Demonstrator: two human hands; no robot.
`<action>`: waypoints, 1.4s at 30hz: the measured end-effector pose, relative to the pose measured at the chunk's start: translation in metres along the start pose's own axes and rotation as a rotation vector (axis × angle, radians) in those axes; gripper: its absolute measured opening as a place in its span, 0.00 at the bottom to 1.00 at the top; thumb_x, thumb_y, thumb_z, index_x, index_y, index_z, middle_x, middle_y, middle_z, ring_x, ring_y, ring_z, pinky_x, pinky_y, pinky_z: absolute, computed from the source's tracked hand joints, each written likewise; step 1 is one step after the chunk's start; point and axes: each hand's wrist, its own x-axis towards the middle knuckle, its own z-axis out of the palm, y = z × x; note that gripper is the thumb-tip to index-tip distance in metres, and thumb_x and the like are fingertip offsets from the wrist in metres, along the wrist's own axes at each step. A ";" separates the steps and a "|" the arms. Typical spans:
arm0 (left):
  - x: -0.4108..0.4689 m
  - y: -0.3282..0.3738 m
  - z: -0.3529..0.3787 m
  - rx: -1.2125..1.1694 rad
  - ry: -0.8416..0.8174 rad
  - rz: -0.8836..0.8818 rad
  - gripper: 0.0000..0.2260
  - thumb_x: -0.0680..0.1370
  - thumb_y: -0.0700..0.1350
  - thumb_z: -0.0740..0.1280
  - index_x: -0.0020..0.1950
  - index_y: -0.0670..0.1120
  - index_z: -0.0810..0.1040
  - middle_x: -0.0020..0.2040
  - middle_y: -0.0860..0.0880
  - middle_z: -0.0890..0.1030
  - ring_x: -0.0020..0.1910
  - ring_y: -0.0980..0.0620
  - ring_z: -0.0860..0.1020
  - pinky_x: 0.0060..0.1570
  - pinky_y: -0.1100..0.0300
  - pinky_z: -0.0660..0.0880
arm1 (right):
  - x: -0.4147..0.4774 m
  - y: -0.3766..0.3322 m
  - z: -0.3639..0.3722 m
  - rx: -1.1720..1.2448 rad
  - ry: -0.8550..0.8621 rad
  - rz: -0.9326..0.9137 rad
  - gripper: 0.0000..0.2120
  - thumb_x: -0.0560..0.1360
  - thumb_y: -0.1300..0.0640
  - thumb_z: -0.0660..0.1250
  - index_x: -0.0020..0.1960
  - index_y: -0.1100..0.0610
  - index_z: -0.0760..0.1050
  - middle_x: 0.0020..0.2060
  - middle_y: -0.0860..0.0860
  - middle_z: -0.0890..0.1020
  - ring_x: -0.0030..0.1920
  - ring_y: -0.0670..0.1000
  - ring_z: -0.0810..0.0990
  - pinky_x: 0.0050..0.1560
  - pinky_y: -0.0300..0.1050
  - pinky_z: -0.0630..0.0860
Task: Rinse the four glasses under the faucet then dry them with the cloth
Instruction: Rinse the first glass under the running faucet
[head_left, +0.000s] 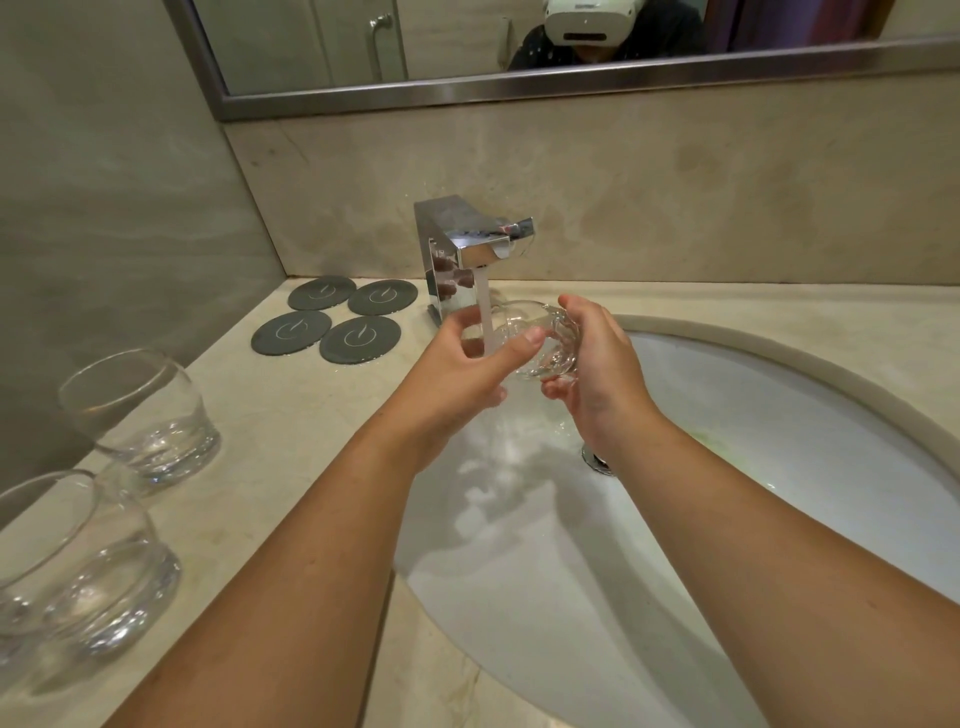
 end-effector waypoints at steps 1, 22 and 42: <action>0.000 0.000 0.000 0.002 0.015 -0.010 0.33 0.68 0.62 0.78 0.71 0.55 0.74 0.60 0.52 0.86 0.57 0.56 0.85 0.63 0.49 0.82 | -0.001 -0.001 0.000 0.004 -0.002 -0.006 0.09 0.84 0.52 0.62 0.59 0.48 0.80 0.43 0.48 0.82 0.39 0.53 0.76 0.31 0.44 0.68; 0.001 0.001 0.001 0.067 0.048 0.006 0.34 0.69 0.69 0.79 0.69 0.54 0.76 0.60 0.54 0.85 0.57 0.56 0.85 0.57 0.54 0.83 | 0.000 0.004 0.000 -0.045 -0.042 0.024 0.08 0.83 0.49 0.63 0.55 0.50 0.79 0.47 0.53 0.81 0.36 0.54 0.74 0.30 0.44 0.69; 0.001 0.000 0.001 0.035 0.003 0.001 0.36 0.68 0.64 0.82 0.72 0.55 0.75 0.62 0.53 0.85 0.61 0.56 0.84 0.61 0.52 0.81 | 0.000 0.002 0.000 -0.064 -0.010 0.033 0.09 0.82 0.49 0.64 0.51 0.53 0.79 0.38 0.52 0.79 0.27 0.51 0.72 0.29 0.44 0.67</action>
